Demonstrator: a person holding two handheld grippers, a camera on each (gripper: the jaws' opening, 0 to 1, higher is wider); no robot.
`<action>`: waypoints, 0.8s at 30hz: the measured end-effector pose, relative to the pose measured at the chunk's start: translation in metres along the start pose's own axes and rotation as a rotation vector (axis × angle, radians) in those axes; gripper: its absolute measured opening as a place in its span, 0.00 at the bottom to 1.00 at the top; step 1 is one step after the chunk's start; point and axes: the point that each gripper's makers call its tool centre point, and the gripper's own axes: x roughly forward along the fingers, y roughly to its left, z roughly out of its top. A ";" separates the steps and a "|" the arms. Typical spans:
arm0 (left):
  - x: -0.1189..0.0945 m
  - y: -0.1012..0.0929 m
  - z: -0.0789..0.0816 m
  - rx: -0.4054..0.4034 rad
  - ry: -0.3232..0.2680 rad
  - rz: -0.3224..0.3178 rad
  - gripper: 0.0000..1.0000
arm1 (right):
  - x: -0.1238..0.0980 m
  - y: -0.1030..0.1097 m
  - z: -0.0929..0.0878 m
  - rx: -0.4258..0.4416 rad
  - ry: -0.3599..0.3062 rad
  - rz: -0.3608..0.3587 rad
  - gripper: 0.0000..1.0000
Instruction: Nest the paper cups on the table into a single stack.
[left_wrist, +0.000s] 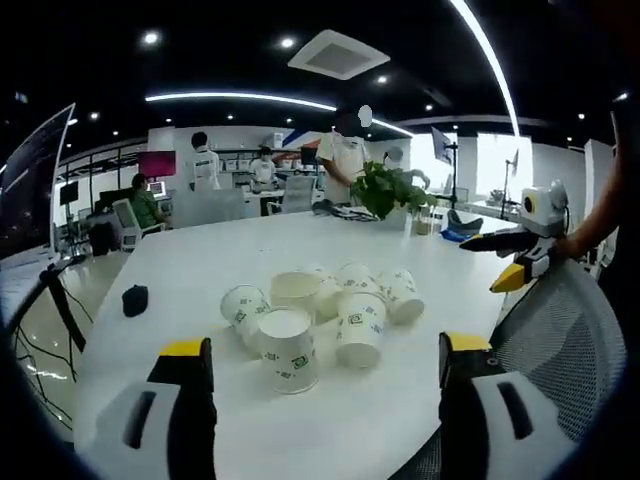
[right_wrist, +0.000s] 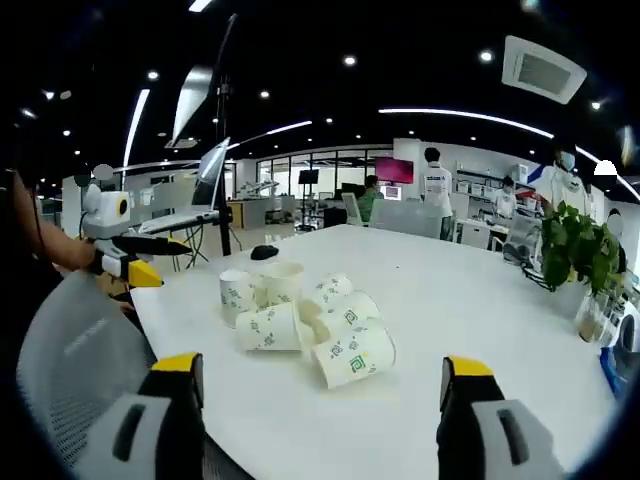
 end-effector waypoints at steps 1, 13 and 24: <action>0.000 0.000 0.000 0.000 -0.001 0.000 0.92 | 0.000 0.000 0.000 0.000 0.000 0.000 1.00; 0.000 0.000 -0.001 -0.002 0.002 -0.003 0.91 | 0.000 -0.003 -0.002 0.005 -0.002 -0.003 1.00; 0.000 -0.001 0.000 0.014 0.004 -0.004 0.92 | 0.000 -0.006 -0.005 0.004 -0.002 -0.003 1.00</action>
